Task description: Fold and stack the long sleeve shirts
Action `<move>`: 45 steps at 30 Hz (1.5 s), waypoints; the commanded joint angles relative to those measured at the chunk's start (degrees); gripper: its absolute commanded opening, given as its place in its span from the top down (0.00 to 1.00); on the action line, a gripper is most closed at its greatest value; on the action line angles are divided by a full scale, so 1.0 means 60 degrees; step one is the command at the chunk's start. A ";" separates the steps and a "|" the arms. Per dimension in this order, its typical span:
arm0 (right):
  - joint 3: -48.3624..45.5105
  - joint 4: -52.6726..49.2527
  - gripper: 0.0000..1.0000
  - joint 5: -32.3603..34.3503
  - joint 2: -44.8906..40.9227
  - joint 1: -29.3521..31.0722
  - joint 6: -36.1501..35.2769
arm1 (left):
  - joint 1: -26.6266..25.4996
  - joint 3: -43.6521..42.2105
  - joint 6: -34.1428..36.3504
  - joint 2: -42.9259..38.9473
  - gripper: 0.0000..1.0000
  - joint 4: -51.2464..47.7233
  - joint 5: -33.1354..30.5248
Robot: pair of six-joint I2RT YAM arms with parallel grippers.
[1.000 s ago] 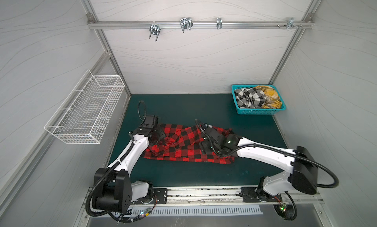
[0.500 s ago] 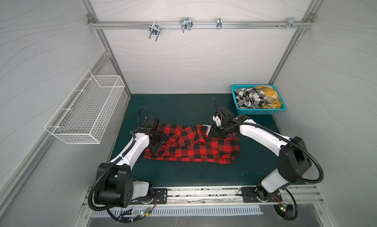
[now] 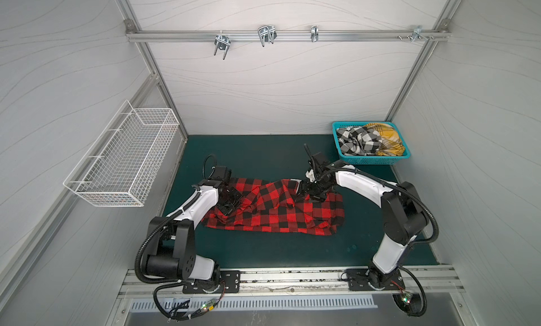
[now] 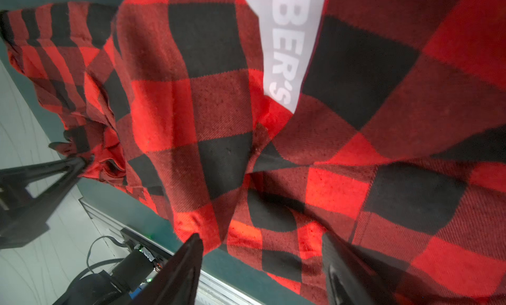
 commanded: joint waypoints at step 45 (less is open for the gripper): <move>0.0467 -0.0197 1.00 -0.0155 0.1683 0.1446 0.1260 | 0.0899 0.1572 0.3114 0.0468 1.00 0.1042 -0.1885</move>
